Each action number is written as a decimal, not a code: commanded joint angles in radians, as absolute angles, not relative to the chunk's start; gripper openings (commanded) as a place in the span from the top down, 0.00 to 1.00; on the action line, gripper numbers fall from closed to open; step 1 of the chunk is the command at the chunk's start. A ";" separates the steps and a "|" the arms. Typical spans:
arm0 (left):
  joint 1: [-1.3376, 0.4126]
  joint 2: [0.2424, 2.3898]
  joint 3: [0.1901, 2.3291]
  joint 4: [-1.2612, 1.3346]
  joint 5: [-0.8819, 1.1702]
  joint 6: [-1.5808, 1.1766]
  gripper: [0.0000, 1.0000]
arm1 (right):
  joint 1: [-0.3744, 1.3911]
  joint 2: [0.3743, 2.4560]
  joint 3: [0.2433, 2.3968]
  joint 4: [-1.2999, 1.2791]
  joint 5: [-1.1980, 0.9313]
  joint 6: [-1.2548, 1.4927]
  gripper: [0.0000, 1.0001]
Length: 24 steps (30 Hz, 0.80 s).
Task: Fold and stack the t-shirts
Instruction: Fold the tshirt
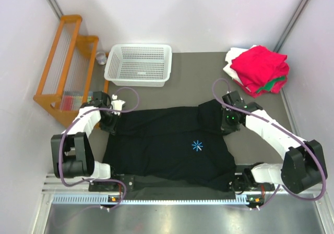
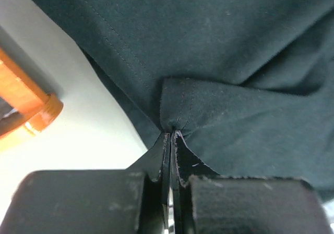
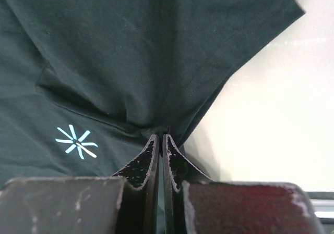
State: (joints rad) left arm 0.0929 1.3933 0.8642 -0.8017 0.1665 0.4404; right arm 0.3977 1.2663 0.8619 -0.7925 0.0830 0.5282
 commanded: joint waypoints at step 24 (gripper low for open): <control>0.089 1.364 1.384 -0.945 0.221 0.336 0.10 | 0.400 1.457 1.230 -0.815 0.198 0.497 0.20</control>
State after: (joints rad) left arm 0.0921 1.3369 1.3468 -0.9012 0.1619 0.3855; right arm 0.4072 1.3361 1.1790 -0.8661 0.1612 0.5049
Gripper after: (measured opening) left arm 0.856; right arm 0.806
